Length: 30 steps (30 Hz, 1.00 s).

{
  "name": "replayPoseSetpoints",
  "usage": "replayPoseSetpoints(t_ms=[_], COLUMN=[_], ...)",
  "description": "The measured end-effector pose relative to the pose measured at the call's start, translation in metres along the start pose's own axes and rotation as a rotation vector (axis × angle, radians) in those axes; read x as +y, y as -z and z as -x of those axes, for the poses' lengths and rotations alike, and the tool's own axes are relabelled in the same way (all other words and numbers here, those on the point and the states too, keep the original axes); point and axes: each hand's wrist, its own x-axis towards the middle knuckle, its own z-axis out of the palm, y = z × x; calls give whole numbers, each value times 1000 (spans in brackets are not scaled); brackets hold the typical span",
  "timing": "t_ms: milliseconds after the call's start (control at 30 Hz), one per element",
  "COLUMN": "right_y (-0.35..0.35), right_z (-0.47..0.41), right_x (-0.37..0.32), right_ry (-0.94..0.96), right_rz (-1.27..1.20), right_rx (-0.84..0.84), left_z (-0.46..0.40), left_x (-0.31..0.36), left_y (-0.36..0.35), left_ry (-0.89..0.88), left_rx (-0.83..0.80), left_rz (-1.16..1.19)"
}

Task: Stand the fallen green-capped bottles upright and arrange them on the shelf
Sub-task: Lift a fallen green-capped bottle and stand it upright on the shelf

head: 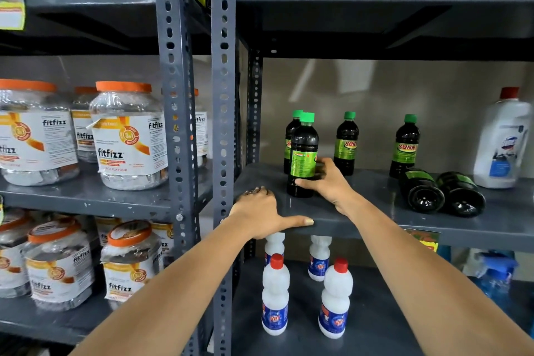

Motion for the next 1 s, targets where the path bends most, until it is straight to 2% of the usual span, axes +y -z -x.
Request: replayPoseSetpoints(t_ms=[167,267,500,633,767,1000], right_y=[-1,0,0,0,1,-2], right_z=[-1,2,1,1,2,1], right_x=[-2,-2,-2,0,-4,1], right_ry=[-5,10,15,57,17,68], right_rz=[-58,-11,-84,49,-76,114], right_rx=[-57,-20,-44,4,-69,-25], left_z=[-3,3,6,5,4,4], left_x=[-7,-5,-4,-4,-5,-6], left_y=[-30,-39,-38,-41,-42,-44], left_ry=[16,20,10,9,-2,-4], left_rx=[300,395,390,399,423,464], left_rz=[-126,-144,-113,-110,-109,-108])
